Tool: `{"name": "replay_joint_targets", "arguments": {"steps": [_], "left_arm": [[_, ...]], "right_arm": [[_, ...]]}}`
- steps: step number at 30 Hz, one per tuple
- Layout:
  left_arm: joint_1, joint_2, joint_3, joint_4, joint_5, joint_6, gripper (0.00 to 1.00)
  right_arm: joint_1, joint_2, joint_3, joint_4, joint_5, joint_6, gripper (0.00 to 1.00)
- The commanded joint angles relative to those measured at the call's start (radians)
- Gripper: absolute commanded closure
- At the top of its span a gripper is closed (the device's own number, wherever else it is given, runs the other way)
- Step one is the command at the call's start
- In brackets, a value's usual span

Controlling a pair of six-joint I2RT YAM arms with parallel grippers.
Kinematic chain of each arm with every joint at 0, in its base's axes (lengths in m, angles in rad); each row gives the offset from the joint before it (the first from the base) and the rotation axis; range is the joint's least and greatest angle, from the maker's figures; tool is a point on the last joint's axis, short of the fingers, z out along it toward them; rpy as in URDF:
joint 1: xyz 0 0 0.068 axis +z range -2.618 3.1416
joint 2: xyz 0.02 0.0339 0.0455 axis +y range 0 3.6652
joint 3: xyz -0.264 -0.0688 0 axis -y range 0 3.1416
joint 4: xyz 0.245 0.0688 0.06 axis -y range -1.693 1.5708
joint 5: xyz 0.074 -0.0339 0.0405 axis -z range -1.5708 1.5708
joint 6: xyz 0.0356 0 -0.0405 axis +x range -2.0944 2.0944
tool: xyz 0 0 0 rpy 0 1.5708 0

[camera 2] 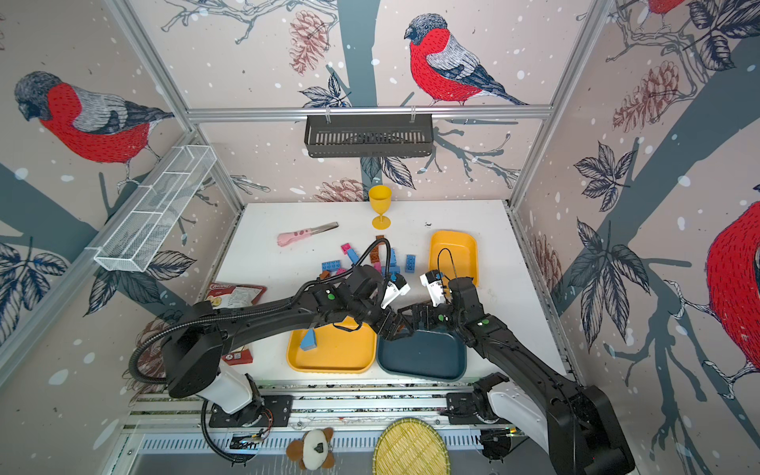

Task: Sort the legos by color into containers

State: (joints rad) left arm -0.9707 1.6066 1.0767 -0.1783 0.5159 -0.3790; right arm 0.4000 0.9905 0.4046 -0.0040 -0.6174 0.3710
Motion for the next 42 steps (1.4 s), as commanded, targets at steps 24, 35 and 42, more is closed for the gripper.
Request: {"name": "replay_joint_targets", "arguments": {"steps": [24, 35, 42], "left_arm": [[0.033, -0.119, -0.084, 0.177, -0.028, 0.027, 0.19], [0.002, -0.177, -0.156, 0.200, -0.055, 0.215, 0.23], [-0.041, -0.235, -0.250, 0.305, -0.170, 0.440, 0.23]], "right_arm": [[0.011, -0.142, 0.028, -0.164, 0.002, 0.033, 0.00], [-0.091, -0.148, 0.106, -0.213, -0.081, -0.032, 0.01], [-0.073, -0.136, 0.087, -0.180, -0.137, -0.029, 0.01]]}}
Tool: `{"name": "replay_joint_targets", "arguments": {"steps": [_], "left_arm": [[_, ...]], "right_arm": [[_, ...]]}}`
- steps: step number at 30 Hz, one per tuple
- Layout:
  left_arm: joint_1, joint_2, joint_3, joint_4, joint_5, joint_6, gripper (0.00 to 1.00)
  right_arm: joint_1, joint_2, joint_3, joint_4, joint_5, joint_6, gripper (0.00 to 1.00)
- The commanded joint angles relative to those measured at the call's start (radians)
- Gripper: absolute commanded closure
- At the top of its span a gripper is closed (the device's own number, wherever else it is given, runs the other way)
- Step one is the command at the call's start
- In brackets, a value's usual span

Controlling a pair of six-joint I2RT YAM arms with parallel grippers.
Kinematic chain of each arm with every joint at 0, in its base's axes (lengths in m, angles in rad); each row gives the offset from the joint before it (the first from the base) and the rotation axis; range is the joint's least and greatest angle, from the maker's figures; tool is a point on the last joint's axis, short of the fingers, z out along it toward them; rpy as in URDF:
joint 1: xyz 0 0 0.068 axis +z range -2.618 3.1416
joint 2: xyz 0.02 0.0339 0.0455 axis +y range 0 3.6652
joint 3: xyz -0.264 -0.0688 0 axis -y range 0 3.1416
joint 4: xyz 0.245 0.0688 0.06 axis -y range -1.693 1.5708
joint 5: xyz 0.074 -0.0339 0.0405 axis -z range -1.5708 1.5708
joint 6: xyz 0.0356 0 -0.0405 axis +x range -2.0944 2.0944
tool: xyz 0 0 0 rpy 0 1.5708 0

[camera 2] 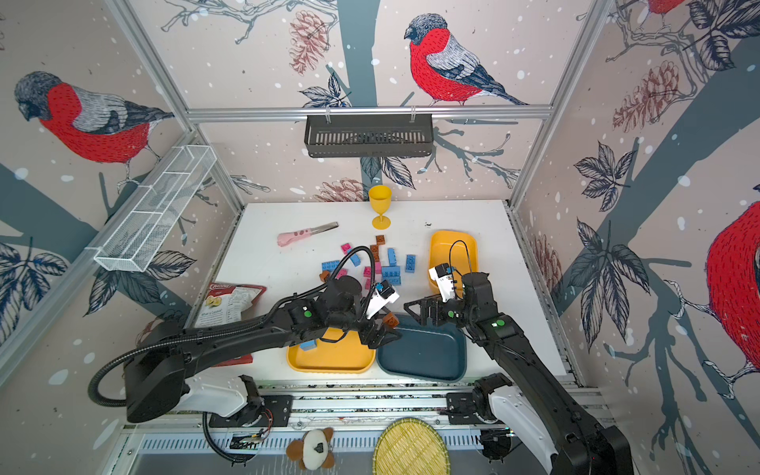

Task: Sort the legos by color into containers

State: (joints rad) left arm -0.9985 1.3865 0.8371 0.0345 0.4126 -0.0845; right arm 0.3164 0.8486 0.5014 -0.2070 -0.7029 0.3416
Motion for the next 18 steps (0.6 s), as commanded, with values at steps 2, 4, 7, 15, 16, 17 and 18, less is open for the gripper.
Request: {"name": "replay_joint_targets", "arguments": {"steps": [2, 4, 7, 15, 16, 17, 18], "left_arm": [[-0.020, -0.017, -0.009, 0.101, -0.100, 0.198, 0.22], [-0.022, -0.008, -0.009, 0.111, -0.117, 0.240, 0.22], [-0.031, 0.000, -0.007, 0.125, -0.126, 0.285, 0.22], [-0.069, 0.003, -0.039, 0.146, -0.118, 0.408, 0.21], [-0.072, 0.003, -0.041, 0.148, -0.122, 0.411, 0.21], [-0.072, 0.001, -0.039, 0.150, -0.125, 0.407, 0.21], [-0.072, -0.004, -0.036, 0.151, -0.124, 0.408, 0.21]], "right_arm": [[0.044, 0.017, -0.021, 0.036, -0.047, 0.007, 0.01], [0.072, 0.026, -0.021, 0.040, -0.030, 0.005, 0.00], [0.079, 0.033, -0.021, 0.072, -0.030, 0.021, 0.01], [0.070, 0.057, -0.008, 0.102, -0.060, 0.023, 0.01], [0.070, 0.059, -0.006, 0.104, -0.063, 0.026, 0.01], [0.071, 0.062, -0.006, 0.106, -0.058, 0.026, 0.01], [0.073, 0.066, -0.006, 0.097, -0.054, 0.018, 0.00]]}}
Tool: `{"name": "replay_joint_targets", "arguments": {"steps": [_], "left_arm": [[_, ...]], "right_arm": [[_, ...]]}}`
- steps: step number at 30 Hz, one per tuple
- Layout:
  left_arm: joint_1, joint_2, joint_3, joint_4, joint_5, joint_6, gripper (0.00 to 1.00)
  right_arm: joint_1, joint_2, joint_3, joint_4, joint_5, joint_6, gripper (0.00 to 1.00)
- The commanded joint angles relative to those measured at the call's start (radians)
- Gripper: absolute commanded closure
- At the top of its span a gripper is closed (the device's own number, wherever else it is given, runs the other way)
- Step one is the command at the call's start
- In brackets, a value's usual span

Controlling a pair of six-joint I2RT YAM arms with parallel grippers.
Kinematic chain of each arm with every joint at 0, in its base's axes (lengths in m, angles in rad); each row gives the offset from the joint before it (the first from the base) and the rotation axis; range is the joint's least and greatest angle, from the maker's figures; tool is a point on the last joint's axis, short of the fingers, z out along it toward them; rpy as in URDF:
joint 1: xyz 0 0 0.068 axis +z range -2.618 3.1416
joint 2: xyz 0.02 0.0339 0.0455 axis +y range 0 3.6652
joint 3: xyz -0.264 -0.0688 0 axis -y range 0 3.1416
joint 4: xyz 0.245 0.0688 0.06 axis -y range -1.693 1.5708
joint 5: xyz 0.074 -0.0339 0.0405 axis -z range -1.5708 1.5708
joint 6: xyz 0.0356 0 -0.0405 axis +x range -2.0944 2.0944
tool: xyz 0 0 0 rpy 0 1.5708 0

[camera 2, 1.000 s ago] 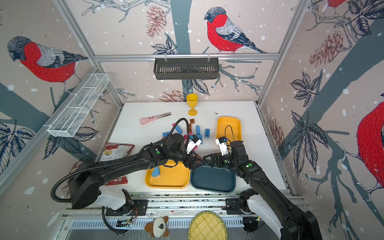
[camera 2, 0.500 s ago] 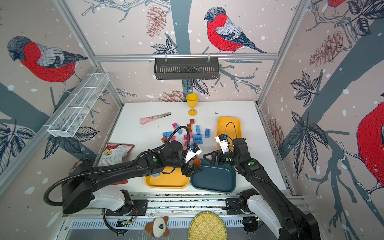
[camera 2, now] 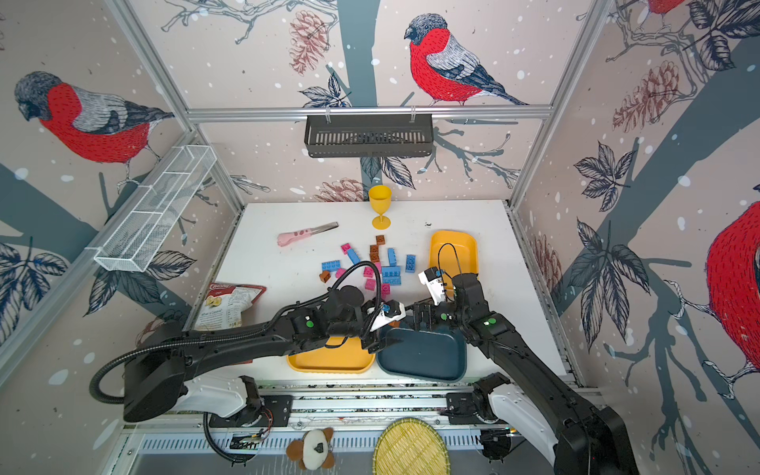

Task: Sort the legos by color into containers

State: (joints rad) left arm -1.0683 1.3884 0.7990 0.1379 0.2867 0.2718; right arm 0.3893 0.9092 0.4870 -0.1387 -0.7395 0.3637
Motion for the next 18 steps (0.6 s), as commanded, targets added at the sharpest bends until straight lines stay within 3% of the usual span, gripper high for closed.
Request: {"name": "replay_joint_targets", "arguments": {"steps": [1, 6, 18], "left_arm": [[-0.002, -0.007, 0.004, 0.053, 0.004, 0.050, 0.20], [-0.002, -0.013, 0.003, 0.076, 0.013, 0.022, 0.20], [-0.005, -0.045, -0.013, 0.179, 0.086, -0.098, 0.21]], "right_arm": [[0.001, 0.009, 0.010, 0.014, -0.019, -0.019, 0.01], [-0.002, -0.003, 0.025, -0.094, 0.001, -0.091, 0.01], [0.014, -0.005, 0.010, -0.056, 0.022, -0.074, 0.01]]}}
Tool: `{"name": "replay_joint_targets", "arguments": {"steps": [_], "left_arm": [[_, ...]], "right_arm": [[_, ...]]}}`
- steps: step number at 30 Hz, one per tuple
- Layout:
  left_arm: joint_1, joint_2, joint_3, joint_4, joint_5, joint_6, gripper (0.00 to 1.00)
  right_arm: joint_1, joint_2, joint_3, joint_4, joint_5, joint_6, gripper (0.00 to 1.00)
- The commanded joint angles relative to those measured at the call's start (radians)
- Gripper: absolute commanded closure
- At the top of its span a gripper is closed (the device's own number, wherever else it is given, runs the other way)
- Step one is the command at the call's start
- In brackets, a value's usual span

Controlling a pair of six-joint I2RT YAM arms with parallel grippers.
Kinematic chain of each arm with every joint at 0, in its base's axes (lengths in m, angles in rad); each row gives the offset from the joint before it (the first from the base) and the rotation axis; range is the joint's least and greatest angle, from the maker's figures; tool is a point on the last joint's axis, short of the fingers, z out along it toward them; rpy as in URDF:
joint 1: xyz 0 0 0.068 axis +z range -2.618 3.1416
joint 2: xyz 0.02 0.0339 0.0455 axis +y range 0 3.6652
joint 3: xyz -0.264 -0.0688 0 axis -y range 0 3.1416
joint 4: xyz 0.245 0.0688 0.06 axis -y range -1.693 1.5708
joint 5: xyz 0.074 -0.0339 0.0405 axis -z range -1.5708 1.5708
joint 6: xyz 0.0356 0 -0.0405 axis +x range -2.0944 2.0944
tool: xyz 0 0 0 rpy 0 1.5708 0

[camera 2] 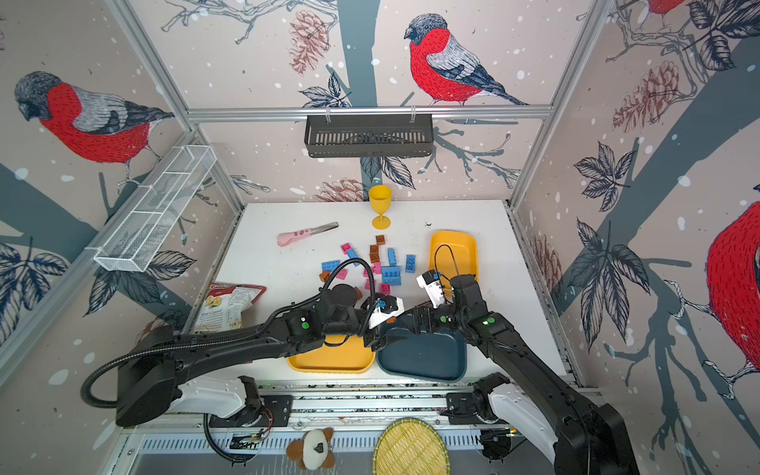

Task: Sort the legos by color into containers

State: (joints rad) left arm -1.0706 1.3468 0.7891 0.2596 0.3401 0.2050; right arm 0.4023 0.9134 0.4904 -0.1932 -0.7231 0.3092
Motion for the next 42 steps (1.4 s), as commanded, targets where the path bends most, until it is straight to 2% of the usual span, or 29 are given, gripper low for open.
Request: {"name": "replay_joint_targets", "arguments": {"steps": [1, 7, 13, 19, 26, 37, 42], "left_arm": [[-0.003, -0.001, -0.004, 0.053, 0.036, -0.034, 0.21], [-0.023, 0.008, -0.007, 0.090, 0.093, -0.098, 0.22], [-0.024, -0.012, -0.016, 0.156, 0.093, -0.148, 0.22], [-0.026, -0.006, -0.032, 0.220, 0.109, -0.223, 0.24], [-0.026, -0.032, -0.050, 0.251, 0.102, -0.244, 0.24], [-0.013, -0.038, -0.059, 0.257, 0.073, -0.227, 0.23], [-0.008, -0.037, -0.064, 0.250, 0.080, -0.228, 0.23]], "right_arm": [[0.000, -0.016, 0.008, -0.010, 0.005, -0.022, 0.01], [-0.017, -0.074, 0.030, -0.054, 0.009, -0.023, 0.01], [-0.021, -0.105, -0.011, 0.005, -0.050, 0.029, 0.01], [0.014, -0.112, -0.001, -0.020, 0.010, 0.035, 0.01], [0.023, -0.122, 0.013, -0.053, 0.066, 0.050, 0.01], [0.031, -0.191, 0.004, -0.070, 0.078, 0.081, 0.01], [0.005, -0.197, 0.011, -0.064, 0.042, 0.070, 0.00]]}}
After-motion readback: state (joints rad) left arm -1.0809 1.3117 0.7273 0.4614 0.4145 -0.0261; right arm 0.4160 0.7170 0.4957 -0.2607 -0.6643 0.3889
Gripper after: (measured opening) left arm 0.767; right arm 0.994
